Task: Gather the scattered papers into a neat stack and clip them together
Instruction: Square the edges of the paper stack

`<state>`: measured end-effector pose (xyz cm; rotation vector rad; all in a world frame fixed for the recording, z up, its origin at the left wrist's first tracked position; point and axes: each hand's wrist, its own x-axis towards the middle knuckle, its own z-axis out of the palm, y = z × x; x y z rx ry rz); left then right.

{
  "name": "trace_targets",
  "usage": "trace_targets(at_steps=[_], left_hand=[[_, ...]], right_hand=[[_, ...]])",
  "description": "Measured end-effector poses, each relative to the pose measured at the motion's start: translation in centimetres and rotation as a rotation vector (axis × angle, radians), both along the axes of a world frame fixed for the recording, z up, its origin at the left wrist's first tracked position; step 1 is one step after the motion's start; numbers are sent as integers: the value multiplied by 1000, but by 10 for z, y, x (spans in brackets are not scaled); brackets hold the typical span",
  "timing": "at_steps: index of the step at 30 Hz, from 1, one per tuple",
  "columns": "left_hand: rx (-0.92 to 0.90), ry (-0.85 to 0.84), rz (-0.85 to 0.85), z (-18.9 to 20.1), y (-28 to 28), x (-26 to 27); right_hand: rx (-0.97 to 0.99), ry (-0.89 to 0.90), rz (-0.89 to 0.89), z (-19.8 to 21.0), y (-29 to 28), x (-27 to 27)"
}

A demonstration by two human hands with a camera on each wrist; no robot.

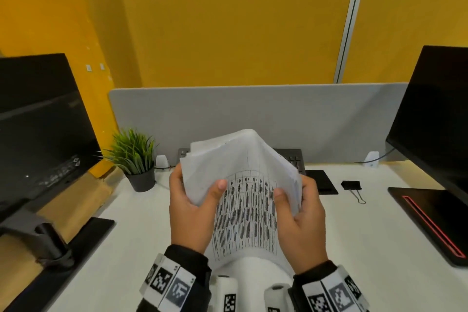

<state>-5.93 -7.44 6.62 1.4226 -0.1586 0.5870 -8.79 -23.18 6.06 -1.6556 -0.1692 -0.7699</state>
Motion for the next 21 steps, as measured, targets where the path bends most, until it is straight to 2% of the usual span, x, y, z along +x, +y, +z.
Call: trace_targets(at_steps=[3,8,14,19,21], left_hand=[[-24,10,-17,-1,3,0],[-13,148,-92,-20,10,9],[-25,104,-1,-11,8,9],[20,196,-94,-24,13,10],[83,204,-57,-23,14,9]], right_hand=[[114,8,51,-3,-3,1],[133,193,126,-20,-9,7],[200,191,94,-12,-17,14],[216,215,57,-25,-16,13],[194,202,53,-24,-17,13]])
